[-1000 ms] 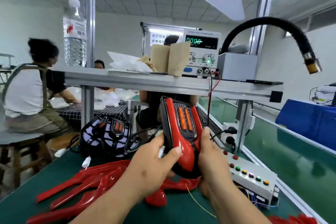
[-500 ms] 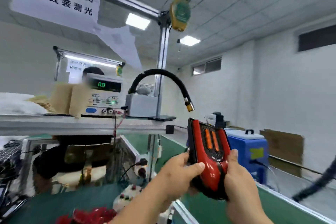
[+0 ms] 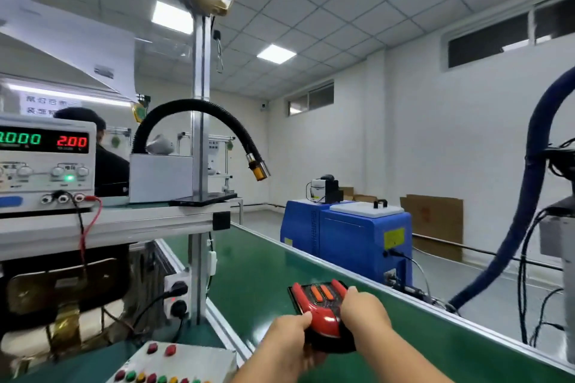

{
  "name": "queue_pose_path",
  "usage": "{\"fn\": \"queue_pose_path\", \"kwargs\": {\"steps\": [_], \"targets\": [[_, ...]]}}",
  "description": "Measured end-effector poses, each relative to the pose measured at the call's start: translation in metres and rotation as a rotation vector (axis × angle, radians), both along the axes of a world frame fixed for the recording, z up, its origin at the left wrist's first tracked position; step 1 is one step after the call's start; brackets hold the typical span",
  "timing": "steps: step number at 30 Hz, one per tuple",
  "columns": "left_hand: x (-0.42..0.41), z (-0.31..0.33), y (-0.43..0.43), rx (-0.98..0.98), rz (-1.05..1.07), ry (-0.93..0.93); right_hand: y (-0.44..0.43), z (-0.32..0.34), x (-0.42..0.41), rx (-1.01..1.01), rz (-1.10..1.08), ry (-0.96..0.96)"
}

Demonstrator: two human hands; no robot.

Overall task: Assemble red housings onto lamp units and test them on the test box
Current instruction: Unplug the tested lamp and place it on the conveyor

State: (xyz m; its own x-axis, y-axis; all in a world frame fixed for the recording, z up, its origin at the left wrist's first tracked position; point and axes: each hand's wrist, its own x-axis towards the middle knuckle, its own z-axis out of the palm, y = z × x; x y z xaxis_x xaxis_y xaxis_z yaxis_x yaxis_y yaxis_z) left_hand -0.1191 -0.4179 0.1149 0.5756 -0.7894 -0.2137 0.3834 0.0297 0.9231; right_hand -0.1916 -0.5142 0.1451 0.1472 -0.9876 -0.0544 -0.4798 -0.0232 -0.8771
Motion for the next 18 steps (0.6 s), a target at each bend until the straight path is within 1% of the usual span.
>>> {"fn": "queue_pose_path", "kwargs": {"steps": [1, 2, 3, 4, 5, 9, 11, 13, 14, 15, 16, 17, 18], "targets": [[0.005, 0.004, -0.004, 0.001, 0.005, 0.055, -0.006, 0.004, 0.008, 0.017, 0.024, -0.018], [0.011, 0.01, -0.007, -0.001, 0.013, 0.088, -0.009, 0.011, 0.017, 0.046, 0.098, -0.05], [0.018, 0.016, -0.009, -0.013, 0.024, 0.109, -0.011, 0.017, 0.023, 0.017, 0.186, -0.1], [0.025, 0.021, -0.011, -0.033, 0.039, 0.119, -0.01, 0.023, 0.029, -0.042, 0.22, -0.132], [0.032, 0.026, -0.013, -0.056, 0.057, 0.121, -0.011, 0.03, 0.037, -0.095, 0.215, -0.128], [0.053, 0.027, -0.012, -0.157, 0.09, 0.17, -0.008, 0.043, 0.067, -0.282, 0.134, 0.044], [0.062, 0.016, -0.012, -0.256, 0.07, 0.234, -0.005, 0.036, 0.075, -0.405, 0.169, 0.046], [0.067, 0.005, -0.013, -0.301, 0.052, 0.253, -0.007, 0.023, 0.079, -0.455, 0.196, 0.027], [0.069, 0.002, -0.014, -0.289, 0.052, 0.216, -0.012, 0.018, 0.08, -0.422, 0.19, 0.01], [0.069, 0.001, -0.016, -0.253, 0.064, 0.147, -0.017, 0.013, 0.08, -0.349, 0.164, -0.019], [0.068, 0.004, -0.017, -0.194, 0.083, 0.053, -0.022, 0.009, 0.079, -0.233, 0.127, -0.067], [0.067, 0.008, -0.019, -0.12, 0.099, -0.062, -0.025, 0.005, 0.078, -0.086, 0.091, -0.162], [0.067, 0.015, -0.021, -0.043, 0.107, -0.195, -0.025, 0.002, 0.078, 0.085, 0.065, -0.303]]}}
